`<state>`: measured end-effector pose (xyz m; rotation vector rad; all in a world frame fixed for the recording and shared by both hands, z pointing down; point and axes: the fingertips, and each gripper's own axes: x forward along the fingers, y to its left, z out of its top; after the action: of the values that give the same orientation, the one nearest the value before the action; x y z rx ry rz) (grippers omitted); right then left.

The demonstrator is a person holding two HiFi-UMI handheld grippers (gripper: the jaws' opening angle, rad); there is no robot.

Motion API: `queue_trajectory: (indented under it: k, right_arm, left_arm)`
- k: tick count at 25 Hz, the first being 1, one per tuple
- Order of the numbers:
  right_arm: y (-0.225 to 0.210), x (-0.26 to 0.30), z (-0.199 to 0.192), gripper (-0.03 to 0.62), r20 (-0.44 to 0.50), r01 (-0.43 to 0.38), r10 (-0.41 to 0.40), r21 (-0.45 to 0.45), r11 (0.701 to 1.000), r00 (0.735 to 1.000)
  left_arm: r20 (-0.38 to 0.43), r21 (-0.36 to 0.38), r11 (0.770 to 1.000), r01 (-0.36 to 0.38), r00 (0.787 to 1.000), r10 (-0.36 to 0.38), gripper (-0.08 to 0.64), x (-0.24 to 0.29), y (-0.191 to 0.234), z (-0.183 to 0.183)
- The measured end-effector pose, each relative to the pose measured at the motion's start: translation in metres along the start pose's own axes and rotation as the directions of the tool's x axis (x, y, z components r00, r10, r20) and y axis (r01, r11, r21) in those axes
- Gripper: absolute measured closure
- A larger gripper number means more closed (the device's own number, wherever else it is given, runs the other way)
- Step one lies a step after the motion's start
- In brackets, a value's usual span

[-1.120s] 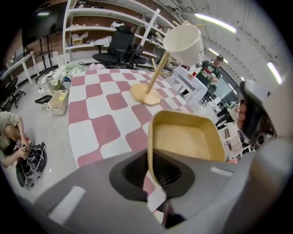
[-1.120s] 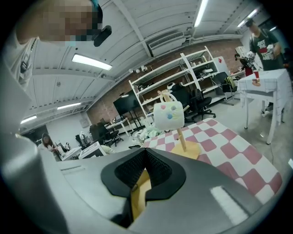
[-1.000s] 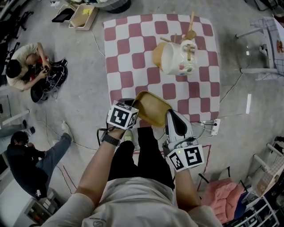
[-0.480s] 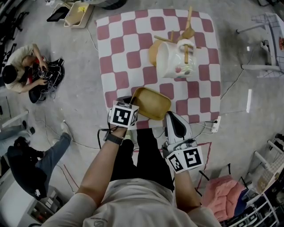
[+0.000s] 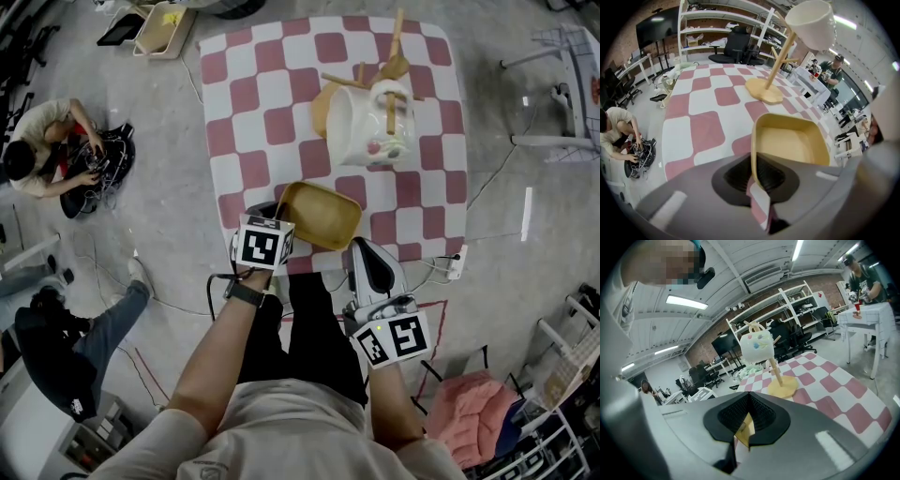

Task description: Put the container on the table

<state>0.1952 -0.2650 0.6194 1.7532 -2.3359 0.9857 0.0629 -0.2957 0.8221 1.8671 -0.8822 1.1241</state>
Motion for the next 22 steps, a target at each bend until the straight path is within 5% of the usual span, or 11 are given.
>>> queue_trajectory:
  k: [22]
  right_arm:
    - [0.023,-0.019,0.003,0.583,0.026,0.008,-0.007,-0.020,1.000,1.000]
  left_arm:
    - [0.129,-0.027,1.000,0.006,0.992,-0.002,0.525,-0.040,0.005,0.009]
